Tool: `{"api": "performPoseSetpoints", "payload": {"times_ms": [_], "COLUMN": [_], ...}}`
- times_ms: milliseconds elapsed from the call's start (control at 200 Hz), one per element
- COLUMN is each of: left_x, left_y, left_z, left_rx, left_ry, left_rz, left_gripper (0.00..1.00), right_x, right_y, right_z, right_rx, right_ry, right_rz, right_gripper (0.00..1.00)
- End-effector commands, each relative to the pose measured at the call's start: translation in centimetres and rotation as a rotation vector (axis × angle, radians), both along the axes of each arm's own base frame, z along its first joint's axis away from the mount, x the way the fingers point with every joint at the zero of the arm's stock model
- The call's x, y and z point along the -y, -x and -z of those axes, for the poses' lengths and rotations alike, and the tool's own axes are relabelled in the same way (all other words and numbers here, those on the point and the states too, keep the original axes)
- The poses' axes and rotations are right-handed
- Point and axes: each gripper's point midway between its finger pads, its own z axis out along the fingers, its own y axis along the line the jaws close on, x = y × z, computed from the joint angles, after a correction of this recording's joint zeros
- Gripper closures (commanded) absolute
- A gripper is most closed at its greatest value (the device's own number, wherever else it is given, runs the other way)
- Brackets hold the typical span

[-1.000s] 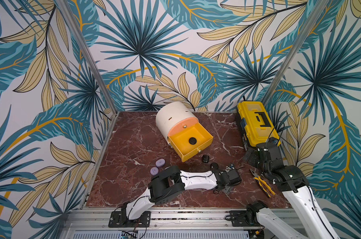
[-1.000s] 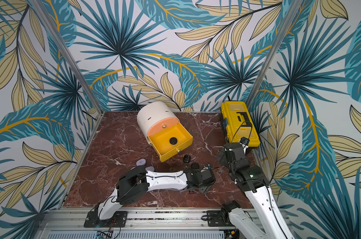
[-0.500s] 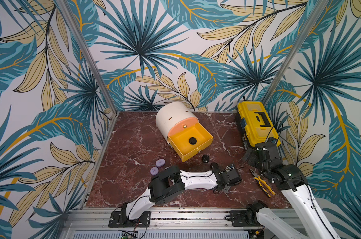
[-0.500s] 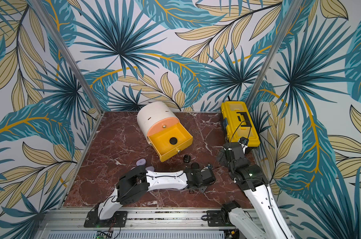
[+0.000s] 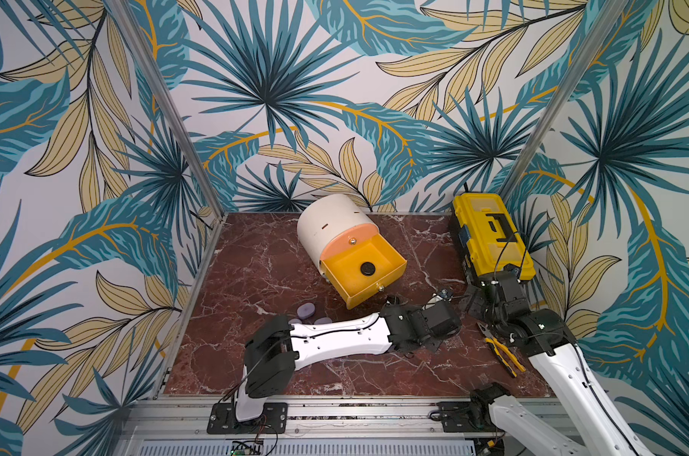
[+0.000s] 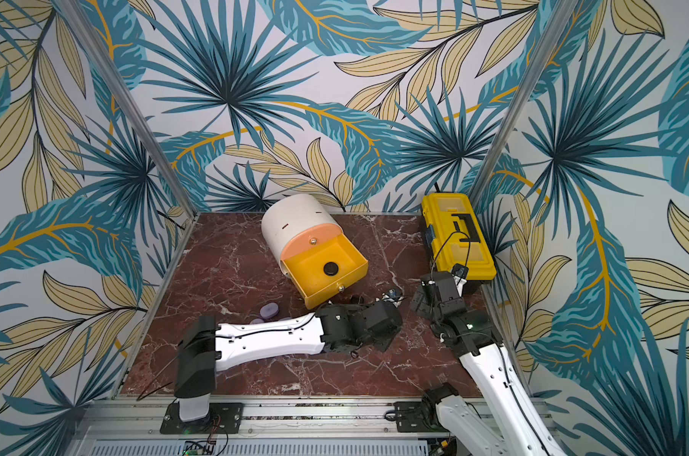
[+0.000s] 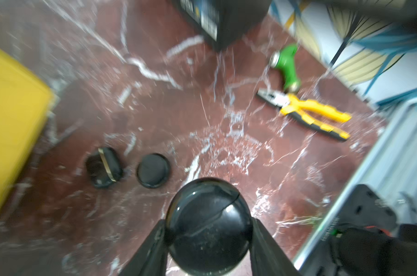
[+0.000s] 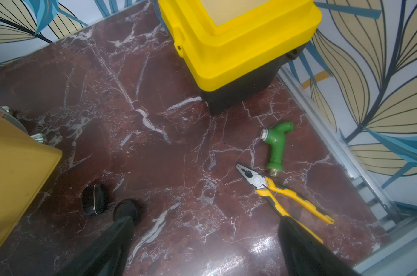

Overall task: Put the bluetooth earphones in the drawer according to color
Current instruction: Pick up the Bluetooth earphone from the center of the board, then place the bluetooth earphone in the drawer.

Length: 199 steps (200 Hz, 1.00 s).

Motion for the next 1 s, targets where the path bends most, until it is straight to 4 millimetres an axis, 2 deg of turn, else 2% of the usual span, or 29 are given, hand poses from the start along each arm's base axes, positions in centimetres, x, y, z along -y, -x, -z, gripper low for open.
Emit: {"api": "performPoseSetpoints", "payload": {"times_ms": [0, 165, 476, 596, 761, 991], "left_x": [-3.1, -6.2, -13.1, -15.7, -18.4, -19.8], "left_y": [-0.7, -2.5, -8.2, -10.6, -13.2, -15.2], "left_z": [-0.8, -4.1, -6.1, -5.6, -3.4, -0.1], "left_rx": [0.056, 0.145, 0.178, 0.164, 0.127, 0.065], "left_ry": [-0.054, -0.039, -0.069, -0.088, -0.121, -0.166], "left_rz": [-0.040, -0.100, -0.234, -0.288, -0.345, -0.378], "left_gripper": [0.47, 0.47, 0.46, 0.46, 0.45, 0.45], "right_x": [0.2, -1.2, -6.5, -7.9, -9.0, -10.1], "right_y": [0.2, -0.6, -1.7, -1.9, -2.1, -2.6], "right_z": [1.3, 3.0, 6.8, 8.0, 9.7, 11.0], "right_rx": [-0.028, -0.064, -0.121, -0.162, -0.226, -0.243], "right_ry": [-0.001, -0.029, -0.184, -0.229, -0.261, -0.306], "right_rz": [0.020, -0.057, -0.327, -0.386, -0.422, -0.455], "right_gripper": [0.01, 0.01, 0.01, 0.01, 0.03, 0.06]}}
